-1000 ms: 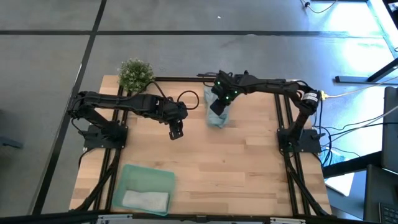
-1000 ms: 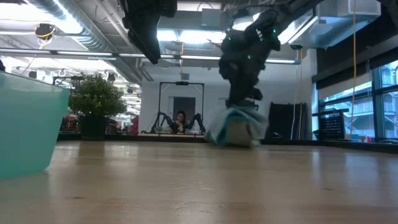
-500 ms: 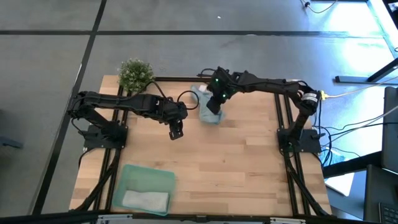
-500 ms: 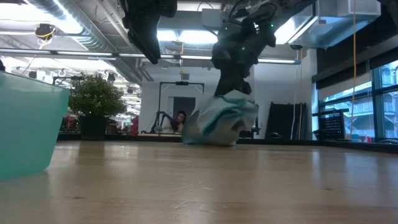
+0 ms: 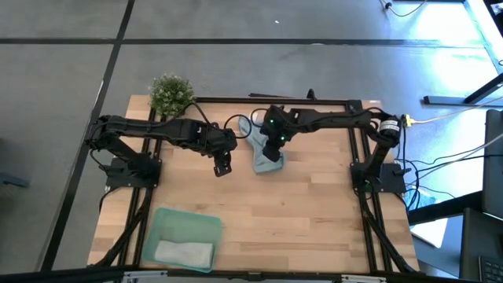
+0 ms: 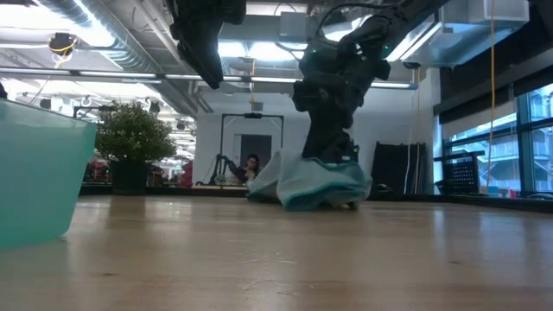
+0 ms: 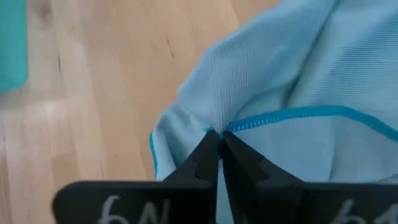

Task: Roll microfiber towels into tight, uniform cylinder then place into a basket
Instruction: Roll the blue microfiber cloth

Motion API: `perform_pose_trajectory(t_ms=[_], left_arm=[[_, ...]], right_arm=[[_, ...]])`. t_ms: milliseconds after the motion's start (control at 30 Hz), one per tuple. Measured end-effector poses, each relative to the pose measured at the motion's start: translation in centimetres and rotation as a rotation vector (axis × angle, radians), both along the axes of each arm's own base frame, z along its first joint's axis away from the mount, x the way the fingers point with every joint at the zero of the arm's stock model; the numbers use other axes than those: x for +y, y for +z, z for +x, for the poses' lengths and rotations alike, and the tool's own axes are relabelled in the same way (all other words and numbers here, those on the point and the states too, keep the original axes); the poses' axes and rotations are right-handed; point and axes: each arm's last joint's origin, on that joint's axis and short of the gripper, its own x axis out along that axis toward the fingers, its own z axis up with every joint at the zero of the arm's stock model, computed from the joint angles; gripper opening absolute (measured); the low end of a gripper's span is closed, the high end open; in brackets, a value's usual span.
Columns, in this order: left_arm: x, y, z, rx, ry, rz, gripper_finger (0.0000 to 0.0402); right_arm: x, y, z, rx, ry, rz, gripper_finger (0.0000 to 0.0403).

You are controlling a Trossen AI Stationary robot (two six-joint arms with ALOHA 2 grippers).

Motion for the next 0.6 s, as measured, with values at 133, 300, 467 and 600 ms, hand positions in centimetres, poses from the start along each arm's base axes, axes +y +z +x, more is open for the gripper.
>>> perform_pose_trajectory(t_ms=[133, 300, 467, 600], left_arm=[[0.0, 0.0, 0.0, 0.000, 0.000, 0.000, 0.0183], [0.0, 0.0, 0.0, 0.001, 0.000, 0.000, 0.0183], [0.0, -0.1, -0.2, 0.021, 0.006, -0.002, 0.0183], [0.3, -0.1, -0.3, 0.026, 0.033, 0.000, 0.0183]], right_arm=[[0.1, 0.0, 0.0, -0.004, 0.002, -0.001, 0.0047], [0.0, 0.0, 0.0, 0.001, -0.018, 0.011, 0.0088], [-0.4, 0.8, 0.2, -0.009, -0.054, 0.044, 0.0125], [-2.1, 2.6, 0.9, -0.103, -0.054, -0.056, 0.0133]])
